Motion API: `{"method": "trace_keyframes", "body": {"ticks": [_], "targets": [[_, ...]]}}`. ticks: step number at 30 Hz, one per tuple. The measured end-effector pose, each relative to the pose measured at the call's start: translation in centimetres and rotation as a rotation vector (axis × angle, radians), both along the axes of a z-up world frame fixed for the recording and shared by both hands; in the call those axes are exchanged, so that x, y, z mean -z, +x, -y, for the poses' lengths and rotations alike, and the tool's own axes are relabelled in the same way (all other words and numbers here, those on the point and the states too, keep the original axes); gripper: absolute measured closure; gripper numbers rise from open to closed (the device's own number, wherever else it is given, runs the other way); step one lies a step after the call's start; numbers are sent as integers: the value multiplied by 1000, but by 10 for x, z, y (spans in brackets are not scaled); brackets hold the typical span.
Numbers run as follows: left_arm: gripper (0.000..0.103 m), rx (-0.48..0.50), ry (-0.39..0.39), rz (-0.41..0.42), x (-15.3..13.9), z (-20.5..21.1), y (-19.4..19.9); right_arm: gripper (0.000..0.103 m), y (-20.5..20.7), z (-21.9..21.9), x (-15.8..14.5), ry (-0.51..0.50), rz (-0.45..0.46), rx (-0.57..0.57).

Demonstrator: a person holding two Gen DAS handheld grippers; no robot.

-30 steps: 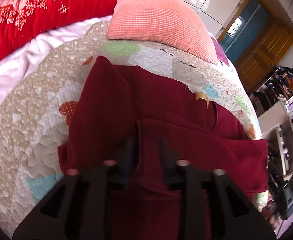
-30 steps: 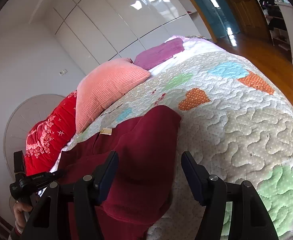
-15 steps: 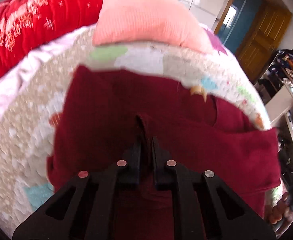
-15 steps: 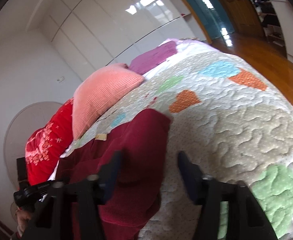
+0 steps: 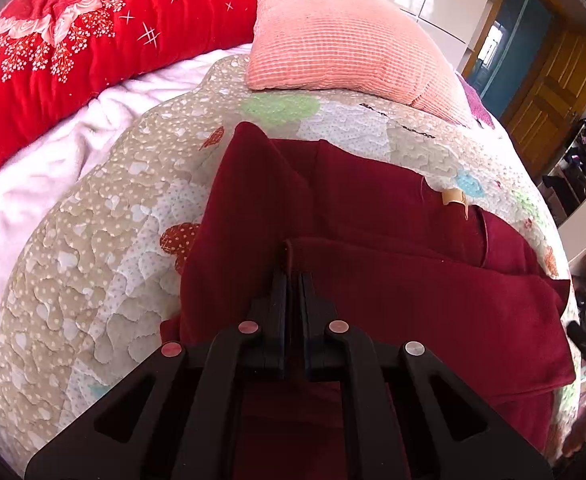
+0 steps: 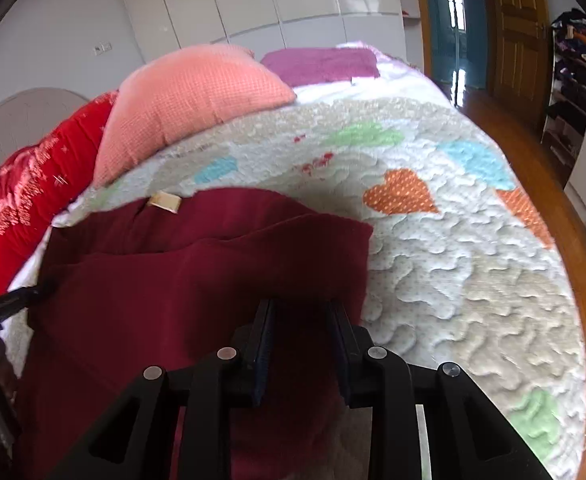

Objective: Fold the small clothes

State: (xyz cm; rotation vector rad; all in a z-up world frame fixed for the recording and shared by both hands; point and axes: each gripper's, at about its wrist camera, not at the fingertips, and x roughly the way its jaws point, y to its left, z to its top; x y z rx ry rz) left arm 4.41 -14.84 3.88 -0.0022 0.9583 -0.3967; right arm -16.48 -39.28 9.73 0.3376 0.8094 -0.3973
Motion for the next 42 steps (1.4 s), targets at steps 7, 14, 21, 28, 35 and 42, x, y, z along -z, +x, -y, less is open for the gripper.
{"method": "trace_keyframes", "body": {"ticks": [7, 14, 21, 28, 35, 42], "targets": [[98, 5, 0, -10, 1, -2, -2, 76, -24, -29, 13, -45, -77, -62], [89, 32, 10, 24, -20, -14, -29, 74, -42, -38, -14, -50, 4, -45], [84, 37, 54, 64, -25, -22, -50, 74, 3, -51, 15, -64, -75, -55], [58, 45, 71, 96, -31, -33, -73, 57, -14, -56, 7, -5, -47, -33], [58, 41, 47, 94, -31, -48, -93, 55, -46, -80, 2, -49, -71, -39], [58, 27, 82, 116, -34, -74, -116, 55, -60, -69, 20, 34, -104, 12]]}}
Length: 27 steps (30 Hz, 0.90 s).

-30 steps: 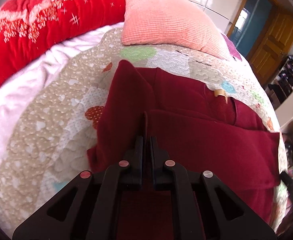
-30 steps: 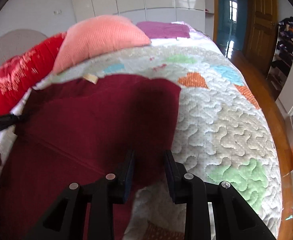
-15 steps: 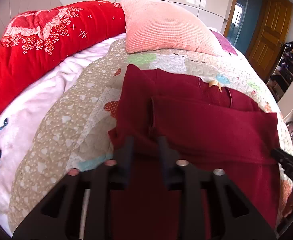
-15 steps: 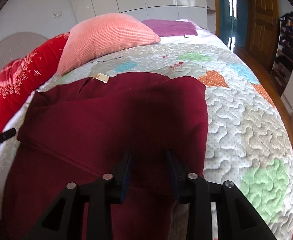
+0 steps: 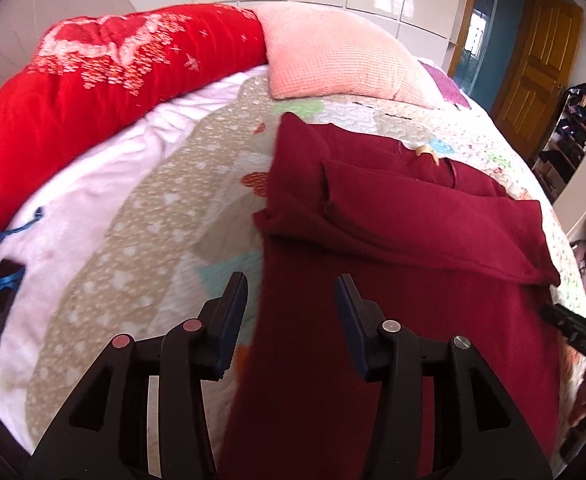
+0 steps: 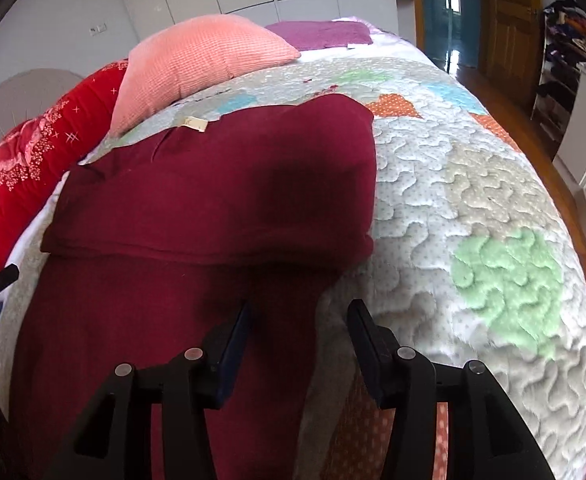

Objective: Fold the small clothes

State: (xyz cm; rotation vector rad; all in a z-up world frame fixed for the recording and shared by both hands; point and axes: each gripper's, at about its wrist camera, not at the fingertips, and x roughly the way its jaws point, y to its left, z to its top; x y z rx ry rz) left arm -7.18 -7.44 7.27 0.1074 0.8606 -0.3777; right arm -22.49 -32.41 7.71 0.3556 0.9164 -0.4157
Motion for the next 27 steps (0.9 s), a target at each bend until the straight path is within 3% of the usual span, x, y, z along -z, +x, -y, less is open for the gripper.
{"method": "trace_keyframes", "body": {"ticks": [5, 9, 15, 27], "targets": [[58, -6, 15, 11, 1, -20, -19, 53, -27, -19, -13, 1, 23, -36], [58, -12, 0, -7, 3, -35, -31, 35, -56, -36, -15, 47, 46, -47], [58, -10, 24, -37, 12, -40, -42, 35, -70, -70, -8, -10, 4, -107], [58, -13, 1, -99, 23, -53, -49, 34, -71, -83, -13, 11, 20, -110]]}}
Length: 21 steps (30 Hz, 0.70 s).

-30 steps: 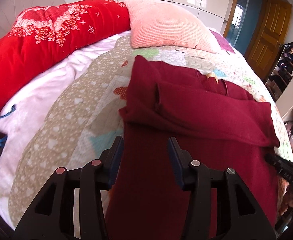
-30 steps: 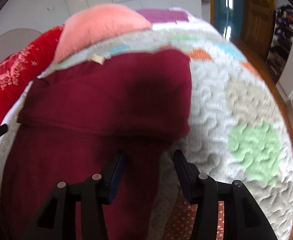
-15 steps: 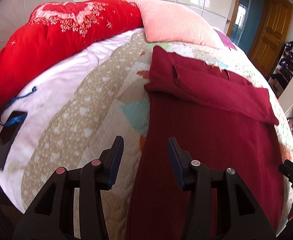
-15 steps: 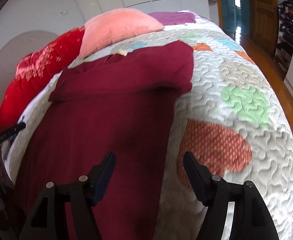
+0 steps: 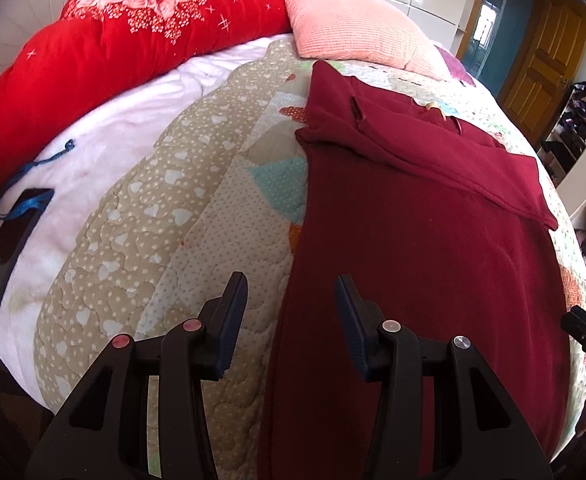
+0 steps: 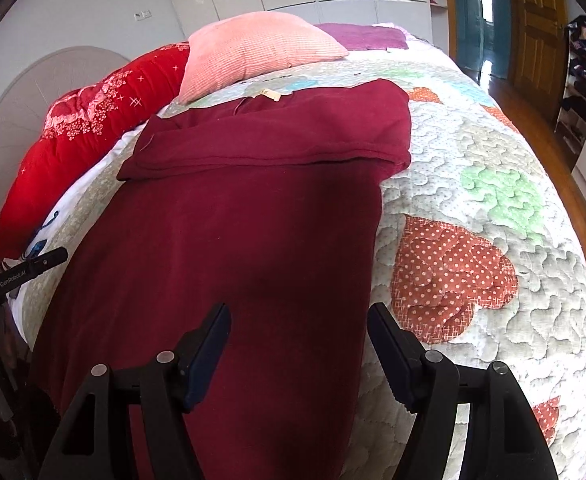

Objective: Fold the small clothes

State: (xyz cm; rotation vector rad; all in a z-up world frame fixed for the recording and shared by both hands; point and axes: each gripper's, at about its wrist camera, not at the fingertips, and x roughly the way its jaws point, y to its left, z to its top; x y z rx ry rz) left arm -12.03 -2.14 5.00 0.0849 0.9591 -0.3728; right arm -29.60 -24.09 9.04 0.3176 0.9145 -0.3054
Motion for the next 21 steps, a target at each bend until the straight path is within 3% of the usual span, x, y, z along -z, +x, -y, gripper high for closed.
{"method": "trace_keyframes", "body": {"ticks": [4, 7, 13, 19, 21], "targets": [[58, 34, -32, -51, 1, -8, -6, 34, -4, 2, 0, 20, -12, 13], [58, 30, -14, -50, 3, -20, -14, 34, -15, -2, 1, 21, -33, -20], [58, 17, -1, -89, 22, -35, -22, 30, -51, 2, 10, 116, -32, -1], [57, 24, 15, -65, 22, -34, -36, 29, -50, -8, 12, 95, -32, 16], [52, 27, 21, -59, 23, -33, -40, 28, -47, -13, 14, 68, -51, 12]]}}
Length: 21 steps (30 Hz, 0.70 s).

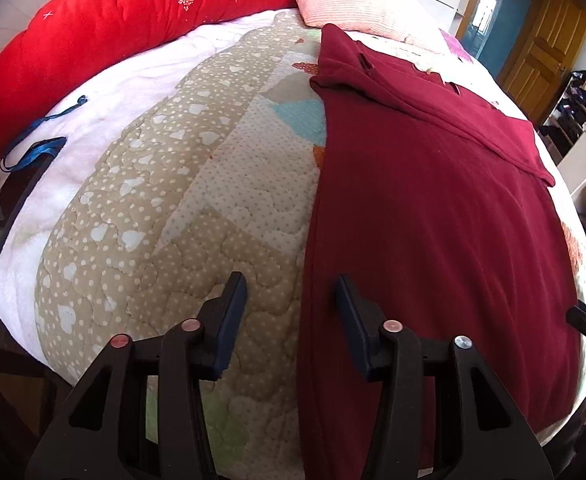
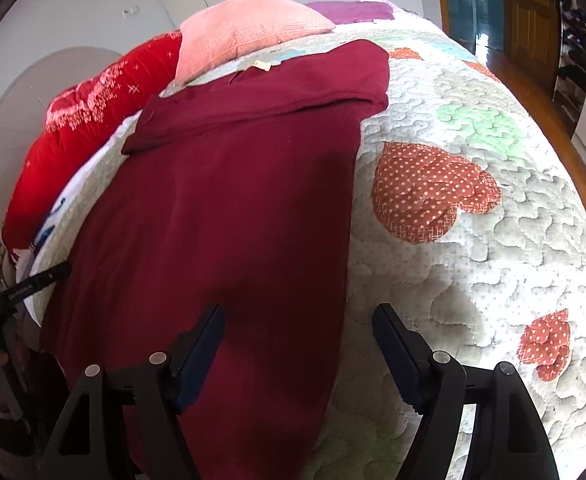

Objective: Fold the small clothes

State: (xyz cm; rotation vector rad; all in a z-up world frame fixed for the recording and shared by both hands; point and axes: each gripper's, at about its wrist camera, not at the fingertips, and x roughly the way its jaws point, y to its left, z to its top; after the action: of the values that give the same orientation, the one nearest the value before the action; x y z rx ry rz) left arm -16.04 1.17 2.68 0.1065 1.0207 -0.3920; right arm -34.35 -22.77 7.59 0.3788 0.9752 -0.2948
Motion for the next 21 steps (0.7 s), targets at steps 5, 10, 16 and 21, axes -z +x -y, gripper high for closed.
{"method": "trace_keyframes", "body": {"ticks": [5, 10, 16, 21], "targets": [[49, 11, 5, -1, 1, 2, -2, 28, -2, -7, 2, -31, -13, -23], [49, 18, -18, -33, 1, -3, -4, 27, -12, -8, 1, -2, -6, -35], [49, 88, -62, -119, 2, -15, -16, 27, -32, -13, 1, 27, 16, -67], [49, 85, -91, -168, 3, -24, -23, 26, -46, -14, 2, 52, 42, -117]]}}
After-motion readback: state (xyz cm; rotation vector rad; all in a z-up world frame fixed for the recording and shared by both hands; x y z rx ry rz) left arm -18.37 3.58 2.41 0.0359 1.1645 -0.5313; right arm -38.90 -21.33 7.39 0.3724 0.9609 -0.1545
